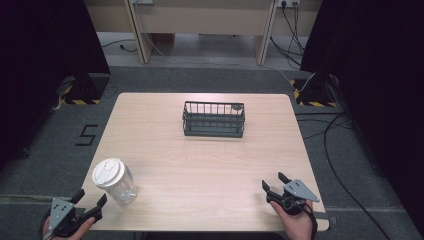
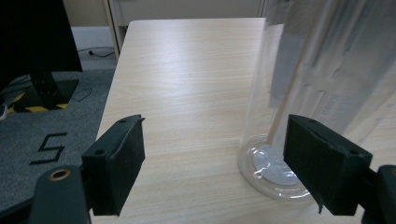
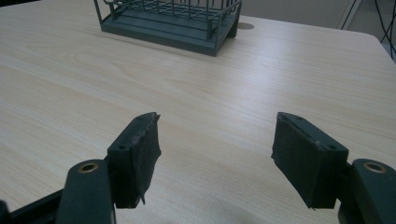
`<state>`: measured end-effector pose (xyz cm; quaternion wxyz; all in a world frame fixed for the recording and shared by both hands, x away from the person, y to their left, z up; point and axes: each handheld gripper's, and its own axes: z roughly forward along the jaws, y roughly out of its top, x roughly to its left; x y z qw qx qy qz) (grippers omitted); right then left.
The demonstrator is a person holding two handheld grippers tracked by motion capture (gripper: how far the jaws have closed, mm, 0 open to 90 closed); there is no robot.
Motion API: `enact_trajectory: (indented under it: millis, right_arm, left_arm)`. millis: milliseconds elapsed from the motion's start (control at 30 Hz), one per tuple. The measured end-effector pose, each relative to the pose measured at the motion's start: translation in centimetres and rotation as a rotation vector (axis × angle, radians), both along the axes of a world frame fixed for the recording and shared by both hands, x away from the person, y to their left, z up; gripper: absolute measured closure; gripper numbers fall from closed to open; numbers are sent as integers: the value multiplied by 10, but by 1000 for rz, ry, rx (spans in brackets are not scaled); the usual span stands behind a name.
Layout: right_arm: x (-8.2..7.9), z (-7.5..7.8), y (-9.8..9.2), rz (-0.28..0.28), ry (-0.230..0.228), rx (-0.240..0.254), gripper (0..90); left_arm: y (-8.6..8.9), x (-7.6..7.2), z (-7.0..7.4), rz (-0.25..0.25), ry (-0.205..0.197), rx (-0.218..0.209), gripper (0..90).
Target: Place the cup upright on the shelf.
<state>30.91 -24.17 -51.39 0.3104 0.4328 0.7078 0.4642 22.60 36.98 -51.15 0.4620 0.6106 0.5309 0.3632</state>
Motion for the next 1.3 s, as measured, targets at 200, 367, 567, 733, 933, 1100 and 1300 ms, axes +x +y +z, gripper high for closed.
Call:
enact_trajectory:
  millis: [200,367,567,733,933,1100,1300]
  right_arm:
    - [0,0,-1,-3,3,6,317]
    - [0,0,0,-2,0,-5,313]
    - [1,0,-1,-4,5,8,313]
    - [1,0,0,-3,10,3,313]
    - [1,0,0,-6,9,6,312]
    - [1,0,0,-3,13,2,312]
    - [2,0,0,0,14,0,312]
  left_arm:
    - [-9,-2,3,-64,-14,15,197]
    - [-14,-3,6,-104,-27,27,187]
    - [-20,-1,5,-133,-24,28,145]
    - [-24,1,6,-146,-38,22,143]
    - [-33,5,7,-159,-45,7,143]
    - [-36,12,10,-160,-53,-2,143]
    - [-41,19,9,-182,-44,0,143]
